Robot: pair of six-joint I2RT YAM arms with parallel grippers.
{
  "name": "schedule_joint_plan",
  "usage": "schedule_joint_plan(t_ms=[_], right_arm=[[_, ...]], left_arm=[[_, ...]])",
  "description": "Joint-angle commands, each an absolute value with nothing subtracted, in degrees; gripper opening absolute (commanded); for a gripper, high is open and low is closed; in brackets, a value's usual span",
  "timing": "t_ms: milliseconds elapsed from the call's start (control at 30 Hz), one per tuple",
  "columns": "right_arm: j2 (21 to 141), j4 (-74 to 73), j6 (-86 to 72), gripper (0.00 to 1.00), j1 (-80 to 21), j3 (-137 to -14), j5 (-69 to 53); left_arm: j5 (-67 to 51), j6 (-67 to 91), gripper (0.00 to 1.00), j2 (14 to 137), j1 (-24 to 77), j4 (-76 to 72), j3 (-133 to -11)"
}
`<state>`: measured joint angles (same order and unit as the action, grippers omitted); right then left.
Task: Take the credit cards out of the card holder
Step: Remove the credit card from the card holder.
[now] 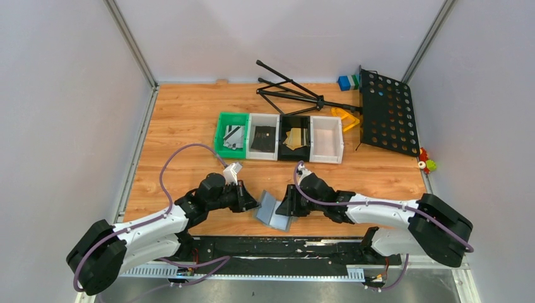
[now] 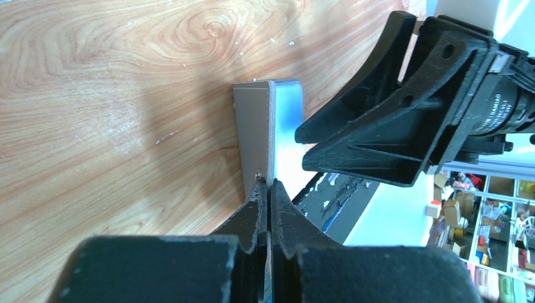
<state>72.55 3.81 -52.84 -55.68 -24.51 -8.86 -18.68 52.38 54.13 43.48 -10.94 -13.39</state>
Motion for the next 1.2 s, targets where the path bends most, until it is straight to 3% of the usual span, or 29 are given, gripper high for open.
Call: schedule_joint_plan(t_ms=[0,300,533,833,967,1167], right_arm=[[68.86,4.4,-51.2,0.39,-55.37,-24.38,-7.57],[67.81,3.52,-50.32,0.42,-55.38,-25.15,-7.84],[67.93,6.9,-50.19,0.74,-55.37,-25.21,-9.61],[73.04,14.71,-51.89,0.92,-55.37,-27.48,-12.41],[78.08,15.22,-51.83,0.93,-55.46,-31.37,-13.69],[81.08,17.76,-53.43,0.77,-55.46,-31.9,-13.47]], left_arm=[[-18.02,51.44,0.0,53.02,43.68,-11.12,-14.54],[-16.91,50.74,0.0,51.65,43.68,-8.41,-15.24],[-16.21,49.44,0.0,50.35,43.69,-4.31,-17.35],[-14.84,48.13,0.0,49.18,43.68,-0.26,-19.42],[-15.81,48.87,0.0,49.24,43.68,-0.85,-19.29],[-15.87,49.65,0.0,48.01,43.68,-0.9,-19.09]])
